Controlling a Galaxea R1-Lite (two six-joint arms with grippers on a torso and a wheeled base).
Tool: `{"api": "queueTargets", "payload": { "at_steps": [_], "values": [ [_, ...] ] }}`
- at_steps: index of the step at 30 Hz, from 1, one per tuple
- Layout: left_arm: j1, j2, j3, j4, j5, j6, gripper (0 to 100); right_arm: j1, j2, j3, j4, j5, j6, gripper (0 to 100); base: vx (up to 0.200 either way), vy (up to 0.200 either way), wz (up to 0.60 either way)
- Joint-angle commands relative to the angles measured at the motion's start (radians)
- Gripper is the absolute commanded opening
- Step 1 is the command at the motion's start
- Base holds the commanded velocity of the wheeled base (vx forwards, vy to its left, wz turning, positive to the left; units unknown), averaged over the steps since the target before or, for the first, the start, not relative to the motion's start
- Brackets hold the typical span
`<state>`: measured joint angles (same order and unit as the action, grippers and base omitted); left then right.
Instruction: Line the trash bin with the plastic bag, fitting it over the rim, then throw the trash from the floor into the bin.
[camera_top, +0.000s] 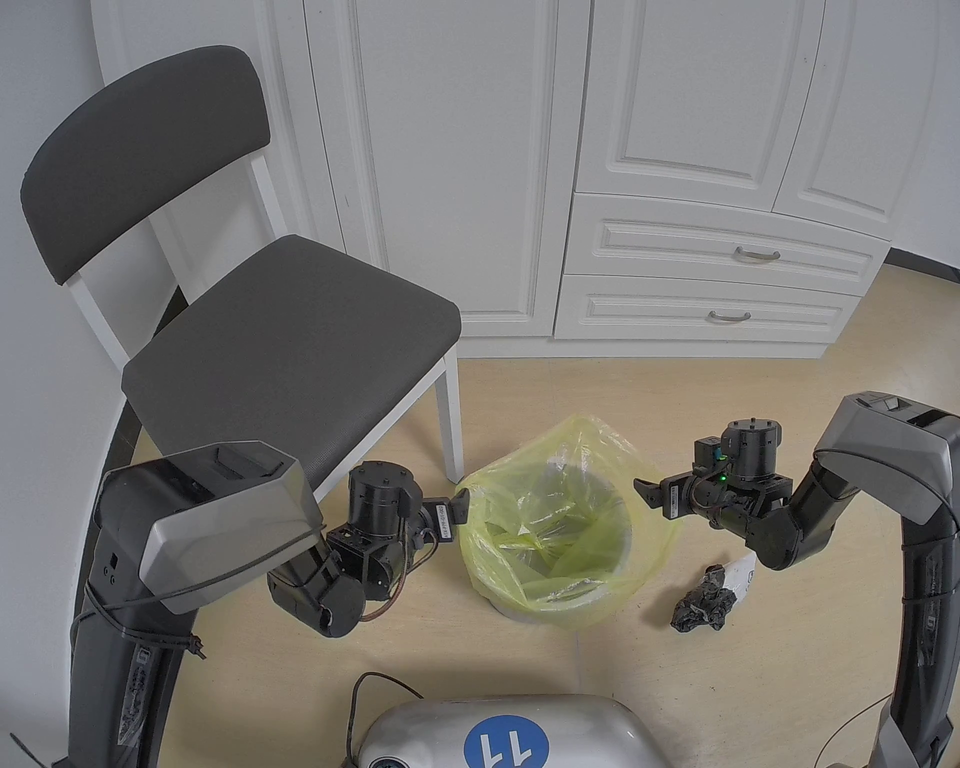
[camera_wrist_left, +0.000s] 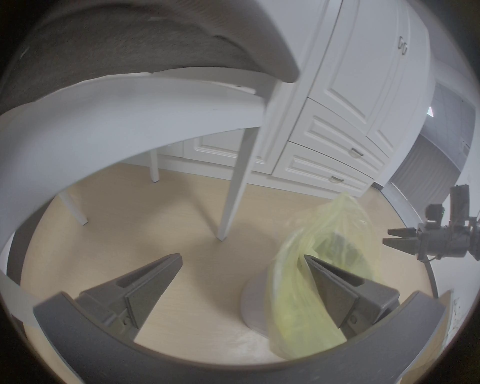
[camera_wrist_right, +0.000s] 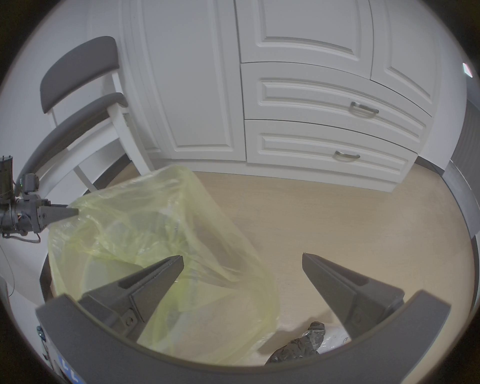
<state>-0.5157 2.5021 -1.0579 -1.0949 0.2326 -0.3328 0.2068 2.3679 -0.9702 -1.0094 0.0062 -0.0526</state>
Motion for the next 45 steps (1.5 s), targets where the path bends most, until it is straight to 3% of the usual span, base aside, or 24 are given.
{"api": "queueTargets", "payload": {
  "at_steps": [1, 13, 22, 30, 35, 45],
  "values": [
    [0.040, 0.017, -0.030, 0.018, 0.001, -0.002, 100, -0.017, 0.050, -0.027, 0.000, 0.000, -0.001, 100, 0.000, 0.000, 0.00],
    [0.126, 0.037, -0.093, 0.046, 0.001, 0.000, 100, -0.029, 0.070, -0.071, -0.005, -0.017, 0.016, 100, 0.000, 0.000, 0.00],
    [0.131, 0.024, -0.071, 0.096, -0.001, 0.004, 100, -0.029, 0.068, -0.073, -0.008, -0.018, 0.036, 100, 0.000, 0.000, 0.00],
    [0.111, -0.058, 0.058, 0.124, -0.025, 0.040, 100, -0.027, 0.054, -0.058, -0.008, -0.017, 0.036, 100, 0.000, 0.000, 0.00],
    [0.105, -0.123, 0.177, 0.125, -0.102, 0.121, 100, -0.029, 0.044, -0.041, -0.006, -0.018, 0.036, 100, 0.000, 0.000, 0.00],
    [0.111, -0.131, 0.254, 0.135, -0.131, 0.218, 100, -0.030, 0.040, -0.015, 0.000, -0.017, 0.030, 100, 0.000, 0.000, 0.00]
  ]
}}
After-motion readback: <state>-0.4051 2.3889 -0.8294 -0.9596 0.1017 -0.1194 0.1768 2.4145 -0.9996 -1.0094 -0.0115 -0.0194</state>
